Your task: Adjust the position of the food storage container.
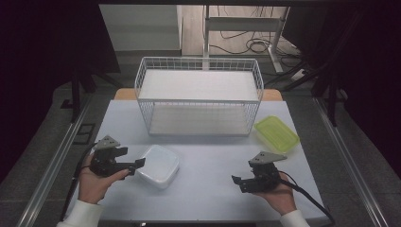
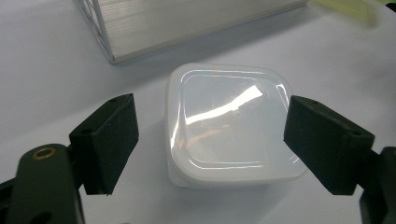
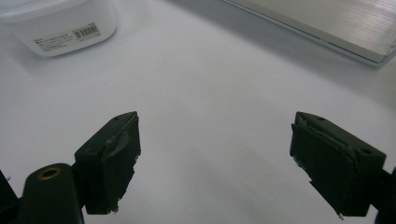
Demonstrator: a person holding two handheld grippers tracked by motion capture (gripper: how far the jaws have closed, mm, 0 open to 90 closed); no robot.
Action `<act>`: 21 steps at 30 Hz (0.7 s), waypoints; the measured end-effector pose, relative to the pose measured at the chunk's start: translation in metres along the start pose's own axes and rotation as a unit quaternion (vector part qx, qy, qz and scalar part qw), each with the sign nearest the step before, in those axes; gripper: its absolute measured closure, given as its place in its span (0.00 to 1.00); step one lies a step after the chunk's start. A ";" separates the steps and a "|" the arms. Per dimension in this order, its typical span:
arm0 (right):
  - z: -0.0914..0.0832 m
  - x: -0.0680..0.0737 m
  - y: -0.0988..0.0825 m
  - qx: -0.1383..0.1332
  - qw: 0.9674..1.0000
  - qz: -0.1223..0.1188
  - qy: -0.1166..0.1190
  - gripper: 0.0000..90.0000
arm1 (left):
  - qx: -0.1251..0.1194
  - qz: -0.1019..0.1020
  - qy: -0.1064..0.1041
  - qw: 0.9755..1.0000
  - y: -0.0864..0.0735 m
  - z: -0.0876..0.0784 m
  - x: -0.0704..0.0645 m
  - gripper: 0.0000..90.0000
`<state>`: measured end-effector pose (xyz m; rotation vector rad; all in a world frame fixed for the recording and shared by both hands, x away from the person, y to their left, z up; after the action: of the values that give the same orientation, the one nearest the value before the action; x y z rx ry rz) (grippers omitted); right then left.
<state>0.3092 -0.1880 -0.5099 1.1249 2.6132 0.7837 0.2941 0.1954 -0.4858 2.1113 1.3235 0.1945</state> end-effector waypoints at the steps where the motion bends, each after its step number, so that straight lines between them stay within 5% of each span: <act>1: 0.000 -0.001 0.000 0.000 1.000 0.001 0.000 0.18 | 0.001 0.000 -0.001 1.000 0.000 0.001 -0.001 0.19; 14: 0.000 -0.005 0.000 0.008 1.000 0.003 -0.003 0.20 | 0.005 0.001 -0.007 1.000 -0.001 0.003 -0.002 0.19; 21: -0.005 -0.016 0.006 0.010 1.000 0.024 -0.009 0.28 | 0.002 -0.001 -0.006 1.000 -0.005 -0.003 -0.001 0.19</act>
<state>0.3222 -0.1983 -0.5030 1.1987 2.5928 0.7557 0.2887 0.1969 -0.4860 2.1119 1.3205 0.1789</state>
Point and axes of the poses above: each handheld gripper's, and its own axes: z roughly forward along the jaws, y roughly out of its top, x roughly to its left, the point moved 7 cm from there along z, roughly forward along the jaws, and after that the axes turned 13 degrees about x, right-handed, at the moved point
